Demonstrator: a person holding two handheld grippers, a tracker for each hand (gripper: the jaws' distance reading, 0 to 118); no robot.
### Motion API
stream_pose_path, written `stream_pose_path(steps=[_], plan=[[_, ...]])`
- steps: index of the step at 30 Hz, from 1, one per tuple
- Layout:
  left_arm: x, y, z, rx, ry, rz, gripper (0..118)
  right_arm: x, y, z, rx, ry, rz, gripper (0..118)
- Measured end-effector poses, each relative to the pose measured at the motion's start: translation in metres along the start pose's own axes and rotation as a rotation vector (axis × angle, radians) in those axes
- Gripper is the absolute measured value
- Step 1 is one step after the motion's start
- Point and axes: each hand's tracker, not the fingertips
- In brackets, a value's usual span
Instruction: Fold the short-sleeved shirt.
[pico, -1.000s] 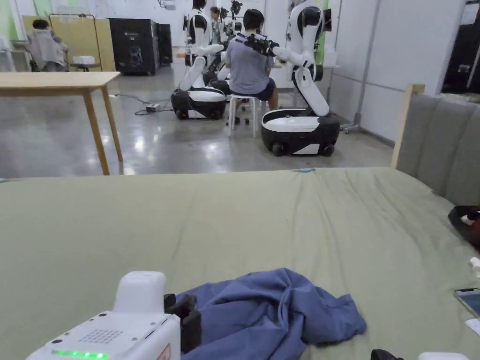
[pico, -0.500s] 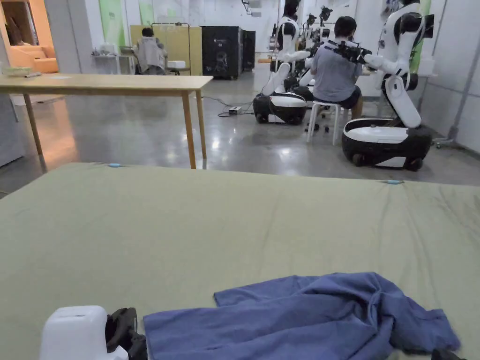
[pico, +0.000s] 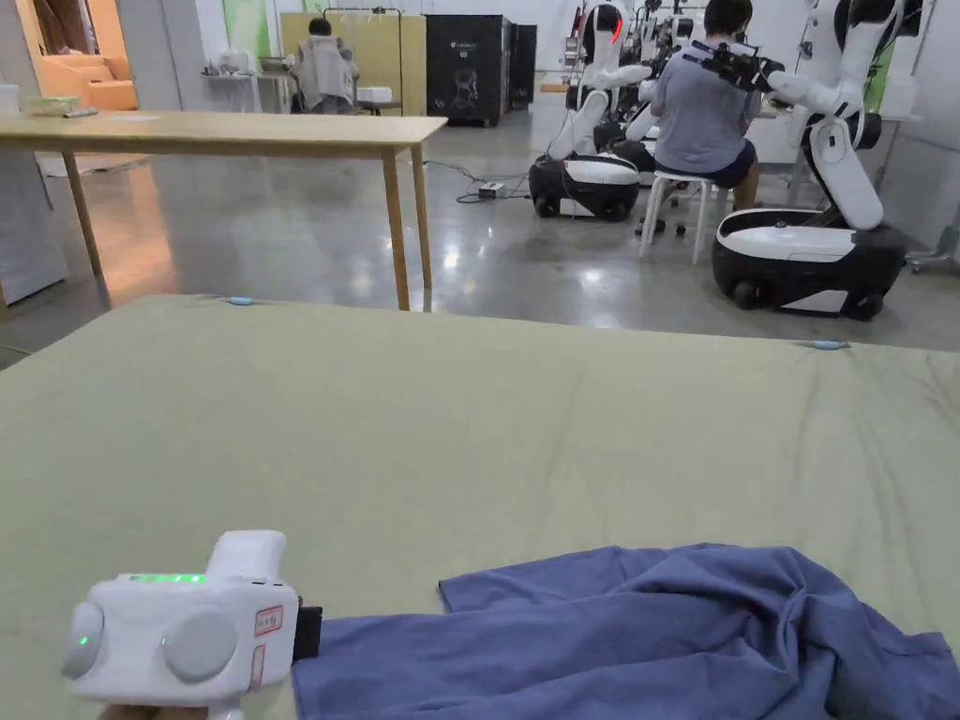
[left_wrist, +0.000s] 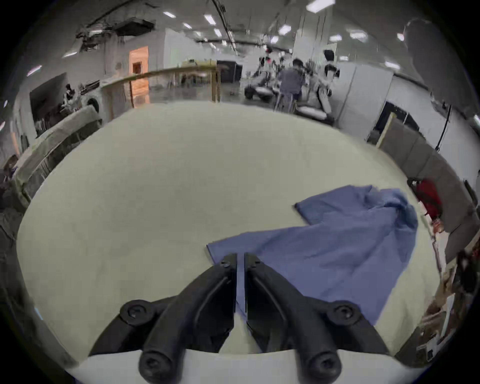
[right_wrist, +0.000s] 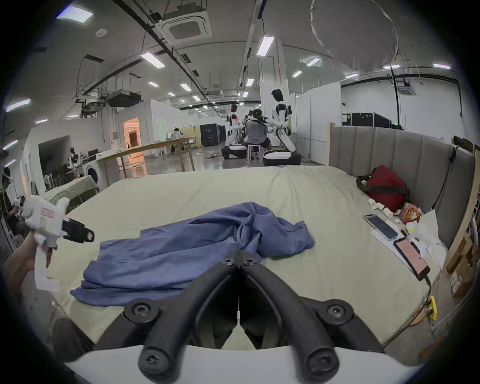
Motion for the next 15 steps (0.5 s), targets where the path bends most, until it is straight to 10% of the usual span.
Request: stream_pose_path(steps=[2, 4, 9, 12, 15], plan=[[-0.002, 0.007, -0.020, -0.043, 0.019, -0.057, 59, 0.002, -0.002, -0.005, -0.016, -0.001, -0.005, 0], [-0.001, 0.011, -0.039, -0.093, 0.067, -0.118, 115, 0.003, -0.005, -0.009, -0.027, -0.004, -0.004, 0], [0.008, 0.004, -0.069, -0.155, 0.062, -0.145, 110, 0.010, -0.013, -0.016, -0.057, -0.027, -0.002, 0], [0.015, 0.001, -0.061, -0.145, 0.080, -0.143, 92, 0.014, -0.015, -0.016, -0.066, -0.039, 0.000, 0], [0.020, 0.001, -0.044, -0.095, 0.034, -0.170, 0, 0.022, -0.014, -0.021, -0.077, -0.056, 0.010, 1]])
